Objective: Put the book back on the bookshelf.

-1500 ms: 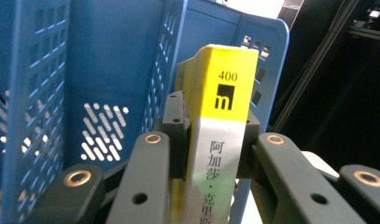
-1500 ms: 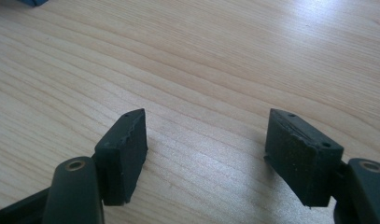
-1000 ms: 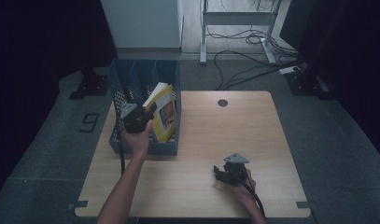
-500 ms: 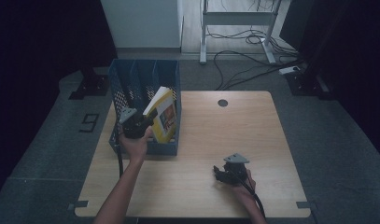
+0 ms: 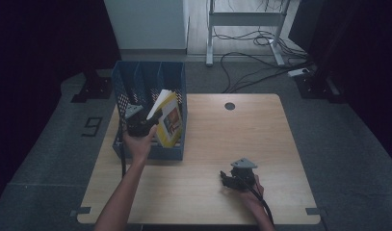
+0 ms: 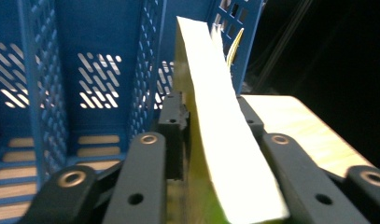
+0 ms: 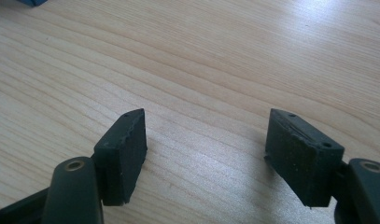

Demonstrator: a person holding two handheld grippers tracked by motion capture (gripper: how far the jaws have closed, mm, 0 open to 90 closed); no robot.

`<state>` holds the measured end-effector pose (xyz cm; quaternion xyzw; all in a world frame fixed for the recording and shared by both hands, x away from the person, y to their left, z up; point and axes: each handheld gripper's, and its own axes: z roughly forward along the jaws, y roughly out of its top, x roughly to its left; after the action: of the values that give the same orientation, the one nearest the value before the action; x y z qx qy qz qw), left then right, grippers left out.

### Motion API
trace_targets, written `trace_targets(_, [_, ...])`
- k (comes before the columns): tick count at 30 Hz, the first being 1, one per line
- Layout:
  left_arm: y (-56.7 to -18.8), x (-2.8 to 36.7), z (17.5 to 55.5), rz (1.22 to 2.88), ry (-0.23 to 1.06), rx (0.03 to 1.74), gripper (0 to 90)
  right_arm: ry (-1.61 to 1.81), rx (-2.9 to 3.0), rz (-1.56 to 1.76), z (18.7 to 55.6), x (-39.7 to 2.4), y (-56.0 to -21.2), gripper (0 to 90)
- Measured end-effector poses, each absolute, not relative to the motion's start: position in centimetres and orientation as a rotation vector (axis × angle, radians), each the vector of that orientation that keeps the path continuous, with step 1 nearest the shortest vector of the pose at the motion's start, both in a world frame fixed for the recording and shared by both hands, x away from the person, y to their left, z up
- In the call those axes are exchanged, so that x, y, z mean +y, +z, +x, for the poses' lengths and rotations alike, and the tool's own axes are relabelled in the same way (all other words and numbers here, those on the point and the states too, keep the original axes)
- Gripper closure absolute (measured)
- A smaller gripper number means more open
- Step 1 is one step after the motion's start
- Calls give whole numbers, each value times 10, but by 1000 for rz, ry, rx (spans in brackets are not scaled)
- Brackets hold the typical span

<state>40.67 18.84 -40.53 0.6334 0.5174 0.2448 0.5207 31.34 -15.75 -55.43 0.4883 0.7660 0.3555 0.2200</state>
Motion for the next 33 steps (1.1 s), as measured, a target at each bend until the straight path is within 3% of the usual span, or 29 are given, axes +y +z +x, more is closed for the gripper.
trace_targets(33, [-392,152,458,1435,765,1255,755,986,2118,1353,313,-158,-554,287])
